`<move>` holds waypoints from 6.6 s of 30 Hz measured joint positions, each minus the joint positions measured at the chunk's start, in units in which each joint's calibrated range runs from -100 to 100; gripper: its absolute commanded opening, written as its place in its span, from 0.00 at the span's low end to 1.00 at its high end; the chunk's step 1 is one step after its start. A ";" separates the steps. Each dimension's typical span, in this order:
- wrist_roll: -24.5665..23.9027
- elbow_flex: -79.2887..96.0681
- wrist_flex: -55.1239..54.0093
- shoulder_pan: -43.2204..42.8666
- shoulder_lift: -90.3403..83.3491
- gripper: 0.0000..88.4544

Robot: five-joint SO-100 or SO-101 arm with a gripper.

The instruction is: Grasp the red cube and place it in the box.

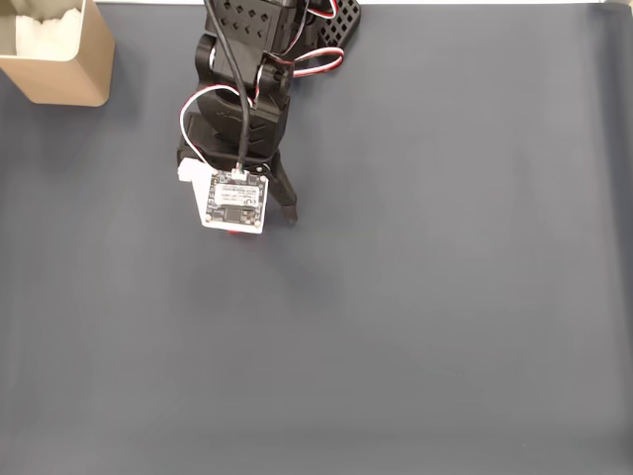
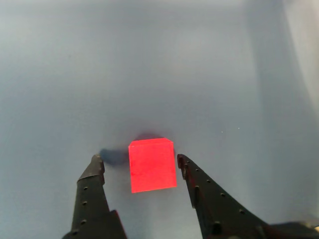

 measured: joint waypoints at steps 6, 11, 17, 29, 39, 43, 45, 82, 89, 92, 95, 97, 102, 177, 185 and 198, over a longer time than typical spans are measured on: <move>0.00 0.00 -0.56 -0.15 0.43 0.39; 0.00 0.00 -0.64 -0.15 0.43 0.39; -0.73 0.00 -0.64 -0.30 0.43 0.33; -1.07 0.00 -0.80 -0.37 0.43 0.04; -1.17 0.00 -0.80 -0.45 0.43 0.00; -1.17 0.00 -0.80 -0.45 0.43 0.00; -1.17 0.00 -0.40 -0.45 0.43 0.00; -10.65 -34.36 40.25 9.20 -5.47 0.00; -11.67 -40.78 40.49 13.65 -1.56 0.00; -11.97 -44.21 40.49 15.73 0.26 0.00; -12.21 -46.93 40.49 17.73 1.74 0.00; -12.45 -48.55 40.49 18.92 2.52 0.00; -13.19 -51.90 40.49 21.44 4.43 0.00; -14.46 -27.67 21.40 52.37 -13.72 0.00; -14.36 -22.88 20.68 52.37 -18.32 0.00; -14.36 -21.43 19.81 52.37 -19.28 0.00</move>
